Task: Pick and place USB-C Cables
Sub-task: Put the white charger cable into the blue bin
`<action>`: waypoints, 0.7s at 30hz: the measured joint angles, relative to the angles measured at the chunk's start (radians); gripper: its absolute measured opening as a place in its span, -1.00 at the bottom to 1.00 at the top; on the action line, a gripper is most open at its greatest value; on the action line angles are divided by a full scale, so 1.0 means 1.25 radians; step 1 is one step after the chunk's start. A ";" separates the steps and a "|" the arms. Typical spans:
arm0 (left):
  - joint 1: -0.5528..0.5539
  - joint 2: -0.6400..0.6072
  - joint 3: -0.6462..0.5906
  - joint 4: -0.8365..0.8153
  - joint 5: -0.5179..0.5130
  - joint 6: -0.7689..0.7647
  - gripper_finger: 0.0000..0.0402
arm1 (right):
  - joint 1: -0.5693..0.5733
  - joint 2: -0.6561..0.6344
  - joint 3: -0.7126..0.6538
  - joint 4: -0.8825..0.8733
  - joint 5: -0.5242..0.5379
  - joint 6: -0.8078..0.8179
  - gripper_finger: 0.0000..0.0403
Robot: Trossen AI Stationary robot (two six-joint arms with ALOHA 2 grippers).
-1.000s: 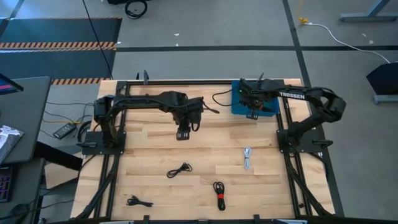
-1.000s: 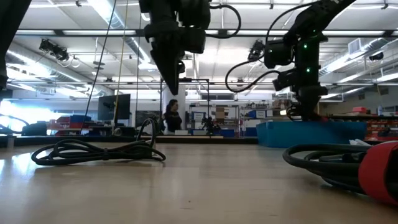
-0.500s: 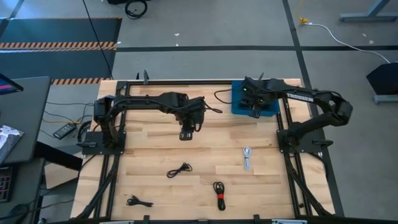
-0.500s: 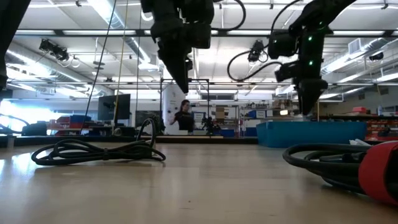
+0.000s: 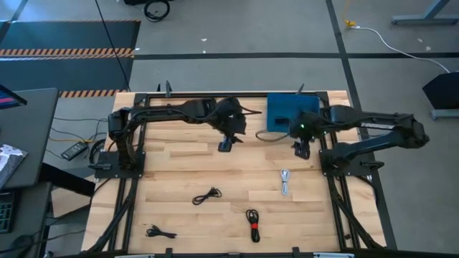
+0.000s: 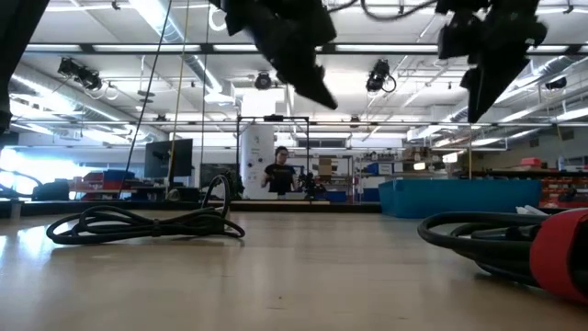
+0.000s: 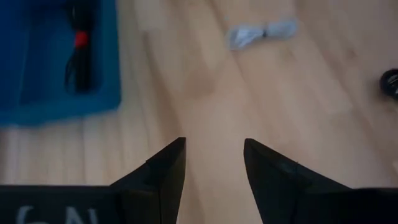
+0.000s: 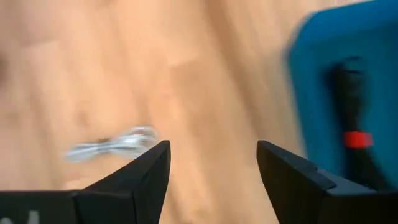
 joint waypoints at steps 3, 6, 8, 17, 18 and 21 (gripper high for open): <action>-0.008 0.000 0.000 0.008 -0.004 0.032 -0.16 | 0.102 -0.006 -0.004 0.003 -0.009 0.068 0.21; -0.008 0.000 0.000 -0.022 -0.033 0.063 -0.16 | 0.216 0.022 -0.025 0.018 -0.018 0.089 0.21; -0.005 0.000 0.000 -0.048 -0.068 0.081 -0.16 | 0.286 0.053 -0.034 0.026 -0.010 0.081 0.21; 0.014 0.001 0.000 -0.142 -0.112 0.062 -0.16 | 0.470 0.235 -0.035 0.106 0.048 -0.113 0.20; 0.015 0.001 0.000 -0.150 -0.112 0.053 -0.16 | 0.479 0.254 -0.035 0.111 0.049 -0.137 0.20; 0.015 0.001 0.000 -0.153 -0.113 0.020 -0.16 | 0.497 0.305 -0.035 0.109 0.059 -0.187 0.20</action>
